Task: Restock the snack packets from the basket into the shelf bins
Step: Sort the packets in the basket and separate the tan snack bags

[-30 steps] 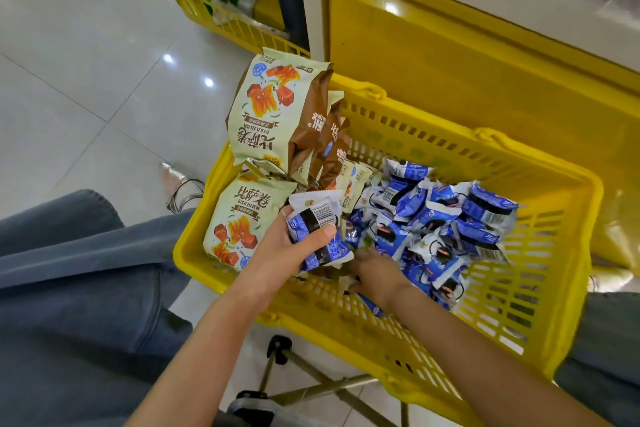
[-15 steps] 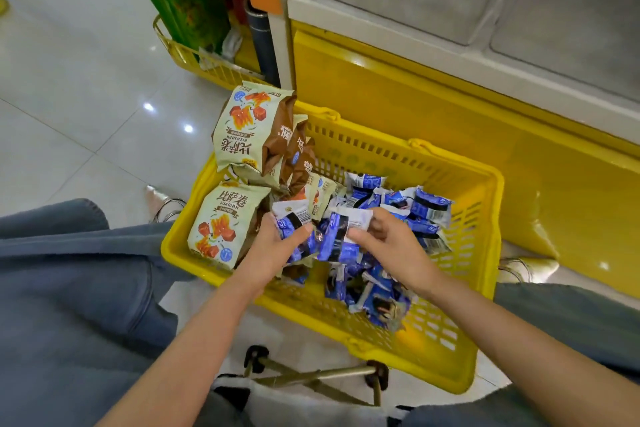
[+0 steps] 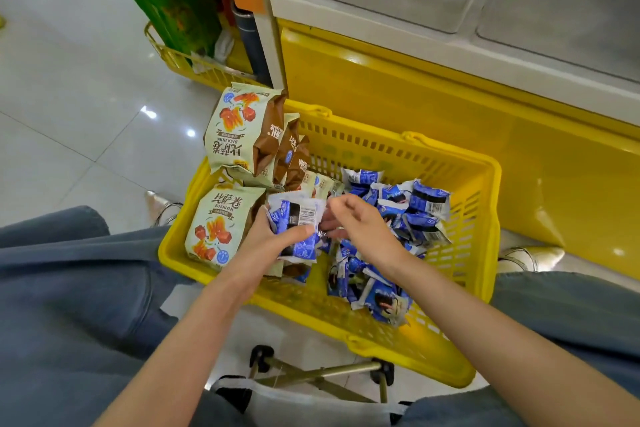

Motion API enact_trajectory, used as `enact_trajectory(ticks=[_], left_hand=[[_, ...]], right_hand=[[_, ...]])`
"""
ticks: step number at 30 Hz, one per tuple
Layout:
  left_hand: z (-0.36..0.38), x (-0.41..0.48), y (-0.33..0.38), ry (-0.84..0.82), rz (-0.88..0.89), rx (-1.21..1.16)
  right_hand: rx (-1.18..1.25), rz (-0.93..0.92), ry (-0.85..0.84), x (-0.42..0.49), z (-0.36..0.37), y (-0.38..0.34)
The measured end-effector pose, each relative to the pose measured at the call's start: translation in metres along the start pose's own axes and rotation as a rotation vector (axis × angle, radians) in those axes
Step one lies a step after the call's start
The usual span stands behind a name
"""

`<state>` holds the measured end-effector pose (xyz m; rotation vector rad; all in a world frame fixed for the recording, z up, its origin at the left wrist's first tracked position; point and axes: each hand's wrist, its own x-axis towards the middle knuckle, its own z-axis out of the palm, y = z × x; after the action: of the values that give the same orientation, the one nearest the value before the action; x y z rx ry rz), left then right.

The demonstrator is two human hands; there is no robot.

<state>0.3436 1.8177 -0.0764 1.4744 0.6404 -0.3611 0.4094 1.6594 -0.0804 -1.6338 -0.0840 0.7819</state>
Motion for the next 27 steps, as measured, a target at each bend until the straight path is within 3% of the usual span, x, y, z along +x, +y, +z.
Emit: enact_trajectory(ticks=[3,7,12,20,27], left_hand=[[-0.007,0.007,0.003,0.074,-0.011,-0.037],[-0.015,0.012,0.007,0.067,-0.002,-0.001],[-0.02,0.022,0.006,0.04,-0.021,0.042],[-0.022,0.028,0.01,0.035,-0.015,0.037],[-0.024,0.029,0.01,0.018,-0.03,0.036]], right_hand=[[-0.108,0.068,0.039,0.013,-0.007,0.027],[-0.358,0.272,-0.133,0.032,-0.006,0.085],[-0.386,0.432,-0.174,0.058,0.016,0.133],[-0.312,0.407,-0.113,0.083,0.028,0.156],[-0.404,0.357,-0.027,0.083,0.031,0.16]])
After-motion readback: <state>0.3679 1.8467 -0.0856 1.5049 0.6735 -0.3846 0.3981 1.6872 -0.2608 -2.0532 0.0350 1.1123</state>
